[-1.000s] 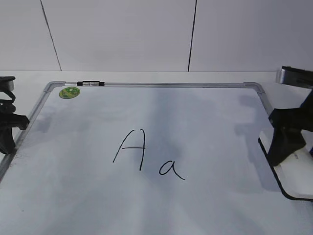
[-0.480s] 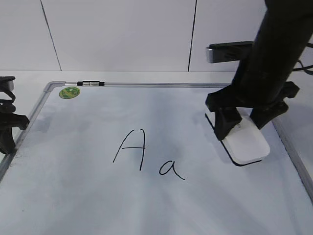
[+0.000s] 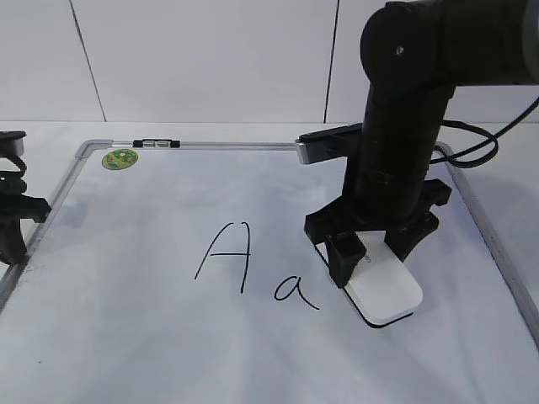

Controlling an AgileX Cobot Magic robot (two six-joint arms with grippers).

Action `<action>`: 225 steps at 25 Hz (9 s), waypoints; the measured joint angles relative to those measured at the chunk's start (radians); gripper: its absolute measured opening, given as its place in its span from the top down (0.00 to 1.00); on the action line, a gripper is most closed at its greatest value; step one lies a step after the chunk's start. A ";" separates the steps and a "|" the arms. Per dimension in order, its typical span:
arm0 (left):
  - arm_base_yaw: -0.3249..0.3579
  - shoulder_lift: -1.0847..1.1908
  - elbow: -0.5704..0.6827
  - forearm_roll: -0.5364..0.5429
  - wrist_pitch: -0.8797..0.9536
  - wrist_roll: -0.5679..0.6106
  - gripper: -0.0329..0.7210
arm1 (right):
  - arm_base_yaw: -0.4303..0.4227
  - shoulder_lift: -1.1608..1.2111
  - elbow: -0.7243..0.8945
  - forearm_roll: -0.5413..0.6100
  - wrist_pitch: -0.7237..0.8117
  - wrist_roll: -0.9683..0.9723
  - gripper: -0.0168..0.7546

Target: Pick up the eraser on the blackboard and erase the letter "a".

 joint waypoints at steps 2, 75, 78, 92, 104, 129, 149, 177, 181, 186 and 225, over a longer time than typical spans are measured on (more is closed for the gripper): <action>0.000 0.000 0.000 0.000 0.000 0.000 0.94 | 0.000 0.016 -0.025 0.000 0.000 0.000 0.25; 0.000 0.000 0.000 -0.014 0.000 0.000 0.94 | 0.090 0.178 -0.109 0.038 -0.039 -0.040 0.25; 0.000 0.000 0.000 -0.014 0.000 0.000 0.94 | 0.117 0.178 -0.109 0.034 -0.039 -0.040 0.25; 0.000 0.000 0.000 -0.015 0.000 0.000 0.94 | 0.144 0.184 -0.117 -0.010 -0.028 0.004 0.25; 0.000 0.000 0.000 -0.026 -0.010 0.000 0.94 | 0.074 0.186 -0.117 0.020 -0.023 0.009 0.25; 0.000 0.002 0.000 -0.034 -0.015 0.000 0.95 | -0.005 -0.073 -0.219 -0.069 0.009 0.083 0.25; 0.000 0.002 0.000 -0.034 -0.016 0.002 0.95 | -0.250 -0.287 -0.213 -0.169 0.030 0.170 0.25; 0.000 0.002 0.000 -0.042 -0.016 0.002 0.95 | -0.412 0.003 -0.136 -0.117 0.019 0.104 0.25; 0.000 0.002 0.000 -0.042 -0.016 0.002 0.95 | -0.442 0.043 -0.136 -0.075 0.015 0.090 0.25; 0.000 0.002 0.000 -0.042 -0.016 0.002 0.95 | -0.467 0.066 -0.136 -0.069 0.012 0.076 0.25; 0.000 0.002 0.000 -0.050 -0.020 0.002 0.95 | -0.470 0.130 -0.136 -0.056 0.004 0.022 0.25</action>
